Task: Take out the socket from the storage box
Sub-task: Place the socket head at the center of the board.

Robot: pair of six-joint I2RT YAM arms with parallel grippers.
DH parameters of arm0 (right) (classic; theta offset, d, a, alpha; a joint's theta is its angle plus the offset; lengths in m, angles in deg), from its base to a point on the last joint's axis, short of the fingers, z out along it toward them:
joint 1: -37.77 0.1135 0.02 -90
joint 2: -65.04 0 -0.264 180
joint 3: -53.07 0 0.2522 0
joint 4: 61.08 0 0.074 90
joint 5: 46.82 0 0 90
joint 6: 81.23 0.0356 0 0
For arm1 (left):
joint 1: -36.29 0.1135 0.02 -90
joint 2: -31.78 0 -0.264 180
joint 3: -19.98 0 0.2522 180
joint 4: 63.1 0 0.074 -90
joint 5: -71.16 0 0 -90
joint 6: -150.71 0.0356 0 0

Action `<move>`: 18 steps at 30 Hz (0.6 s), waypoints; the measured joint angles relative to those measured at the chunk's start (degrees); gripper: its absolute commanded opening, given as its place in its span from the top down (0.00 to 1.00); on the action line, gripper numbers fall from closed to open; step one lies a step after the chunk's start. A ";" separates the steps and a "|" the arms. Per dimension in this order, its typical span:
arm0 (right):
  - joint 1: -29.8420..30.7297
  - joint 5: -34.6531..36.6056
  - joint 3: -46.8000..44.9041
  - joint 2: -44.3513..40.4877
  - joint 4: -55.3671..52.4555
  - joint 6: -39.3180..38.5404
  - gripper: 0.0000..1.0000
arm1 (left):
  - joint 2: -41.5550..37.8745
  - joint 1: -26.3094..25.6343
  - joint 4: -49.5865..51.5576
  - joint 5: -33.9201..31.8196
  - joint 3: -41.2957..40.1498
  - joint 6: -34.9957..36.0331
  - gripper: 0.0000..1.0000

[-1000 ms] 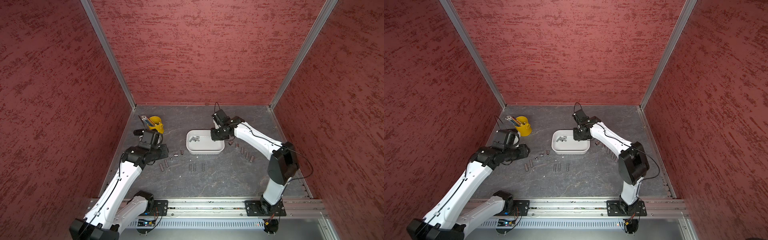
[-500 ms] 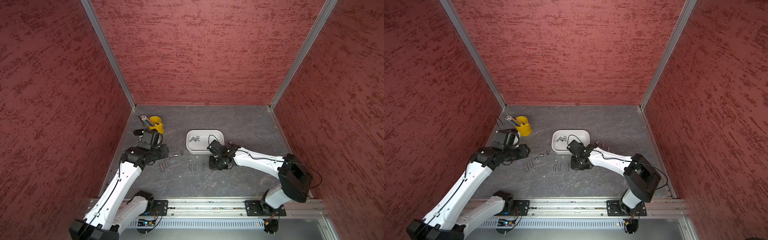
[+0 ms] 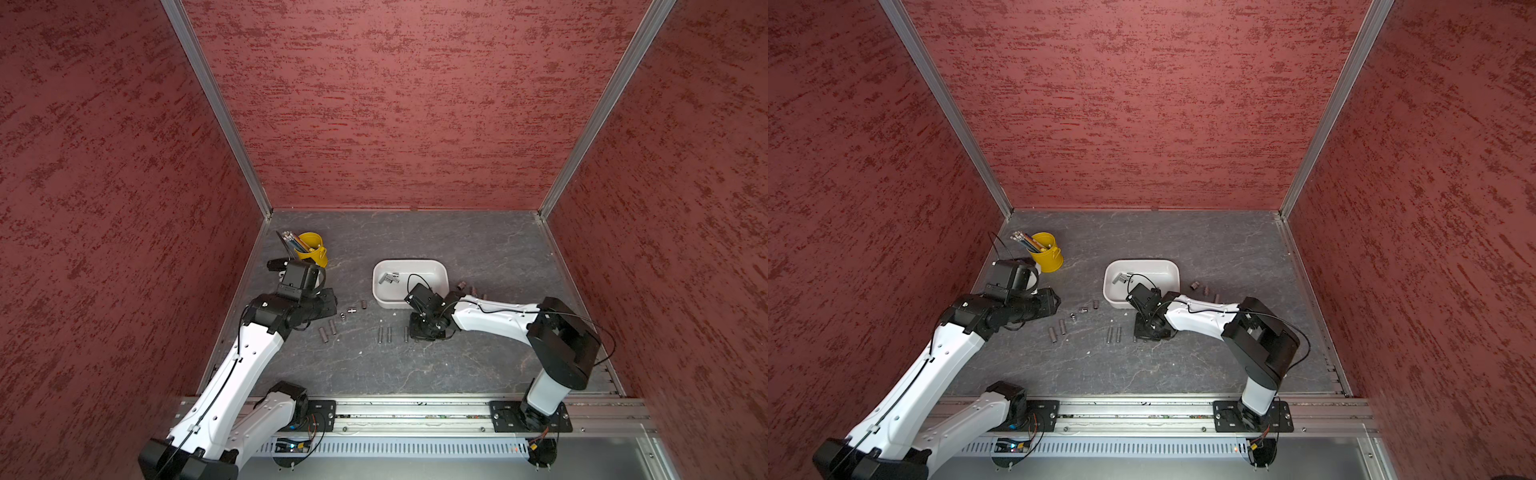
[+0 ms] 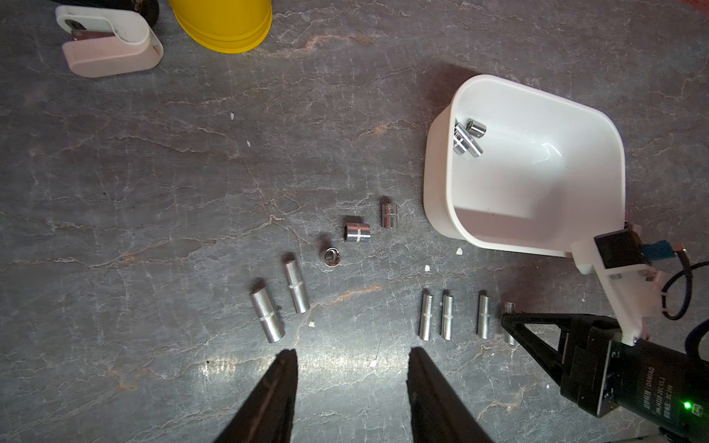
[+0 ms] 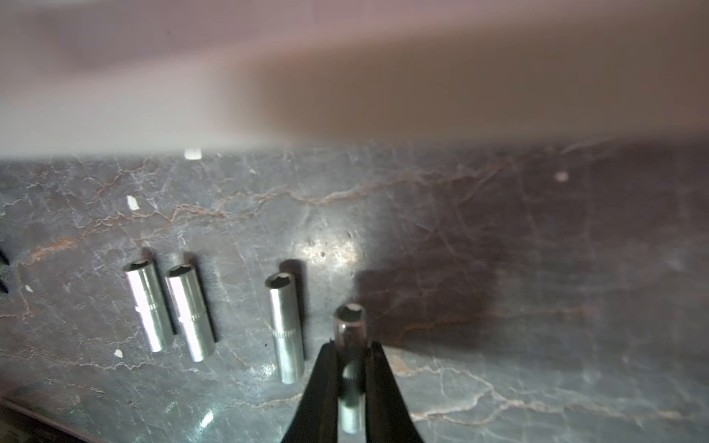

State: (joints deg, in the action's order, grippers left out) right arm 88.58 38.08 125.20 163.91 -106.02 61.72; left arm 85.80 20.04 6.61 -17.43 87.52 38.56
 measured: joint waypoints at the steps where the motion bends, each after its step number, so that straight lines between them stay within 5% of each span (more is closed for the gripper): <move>1: 0.00 0.00 0.00 0.02 0.02 0.00 0.85 | 0.02 0.00 0.00 0.00 0.00 0.00 0.50; 10: 0.00 0.00 -0.02 0.39 0.39 0.20 0.73 | 0.09 0.00 0.00 -0.02 0.00 0.00 0.50; 18: 0.00 0.02 -0.02 0.46 0.50 0.15 0.73 | 0.09 0.00 0.00 0.02 0.00 0.00 0.50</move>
State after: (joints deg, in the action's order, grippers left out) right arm 88.58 38.10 125.18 164.37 -105.52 61.88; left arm 85.88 20.04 6.61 -17.41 87.52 38.56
